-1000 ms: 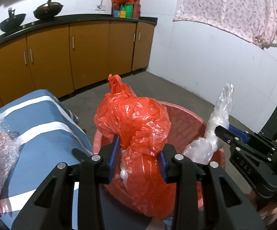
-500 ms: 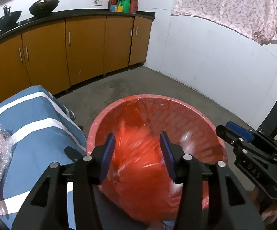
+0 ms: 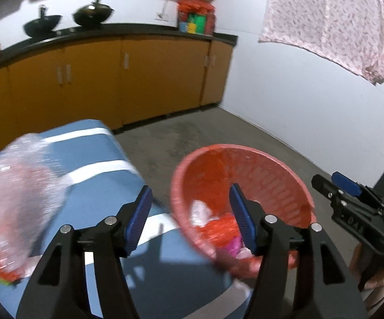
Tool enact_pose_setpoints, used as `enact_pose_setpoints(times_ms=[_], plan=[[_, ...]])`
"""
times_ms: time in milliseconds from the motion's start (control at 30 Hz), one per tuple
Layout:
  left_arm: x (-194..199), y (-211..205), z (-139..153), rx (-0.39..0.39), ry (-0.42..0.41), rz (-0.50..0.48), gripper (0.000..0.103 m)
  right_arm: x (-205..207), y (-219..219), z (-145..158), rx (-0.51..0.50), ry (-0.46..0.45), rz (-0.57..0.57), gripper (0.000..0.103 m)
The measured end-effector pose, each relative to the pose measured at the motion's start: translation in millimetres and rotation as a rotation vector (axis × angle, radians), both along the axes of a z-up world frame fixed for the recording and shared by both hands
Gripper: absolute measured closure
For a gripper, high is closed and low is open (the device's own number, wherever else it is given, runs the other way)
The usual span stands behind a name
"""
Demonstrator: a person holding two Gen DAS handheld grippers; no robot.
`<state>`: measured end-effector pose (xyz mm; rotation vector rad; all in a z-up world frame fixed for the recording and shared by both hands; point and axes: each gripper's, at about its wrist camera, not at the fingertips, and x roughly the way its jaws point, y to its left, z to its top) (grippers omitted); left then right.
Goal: Collect trash
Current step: 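Return both tools to the table and grasp bubble wrap with the right gripper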
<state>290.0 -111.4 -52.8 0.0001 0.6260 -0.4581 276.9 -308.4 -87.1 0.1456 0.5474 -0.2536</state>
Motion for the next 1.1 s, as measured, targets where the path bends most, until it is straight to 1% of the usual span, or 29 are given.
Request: enact_pose_setpoints(times_ms=[67,167,300,333,400,467,533,567,633,700,767,833,900,1000,1100], plan=[[-10,21,3,0.003,-0.022,0.039,0.037,2,15,4,0.002,-0.004,0.034,0.042],[-29,59,7,0.018,-0.068,0.124,0.034,6,40,8,0.005,-0.008,0.095,0.042],[-52,112,8,0.046,-0.113,0.275,0.030,11,87,14,0.002,-0.014,0.195,0.042],[-59,130,6,0.057,-0.121,0.329,0.029,13,98,16,0.002,-0.014,0.217,0.042],[-67,159,2,0.076,-0.122,0.423,0.024,15,125,19,0.004,-0.018,0.261,0.042],[-75,188,-3,0.092,-0.109,0.515,0.022,19,152,21,0.001,-0.015,0.294,0.042],[-81,212,-8,0.112,-0.094,0.597,0.019,24,176,23,0.010,-0.011,0.340,0.035],[-85,229,-12,0.121,-0.083,0.648,0.017,26,193,25,0.017,-0.008,0.374,0.034],[-92,251,-16,0.127,-0.066,0.716,0.015,31,219,30,0.021,-0.006,0.419,0.034],[-99,269,-18,0.137,-0.062,0.765,0.012,34,240,33,0.034,-0.007,0.453,0.034],[-103,281,-19,0.152,-0.061,0.799,0.011,39,260,38,0.043,-0.008,0.468,0.028],[-106,294,-20,0.163,-0.065,0.823,0.011,46,278,41,0.063,-0.004,0.499,0.028],[-112,305,-21,0.164,-0.068,0.847,0.008,54,298,43,0.053,0.004,0.511,0.028],[-115,325,-24,0.148,-0.061,0.876,0.008,67,323,38,0.020,0.028,0.511,0.028],[-117,340,-26,0.118,-0.036,0.902,0.008,77,339,31,-0.019,0.044,0.478,0.028]])
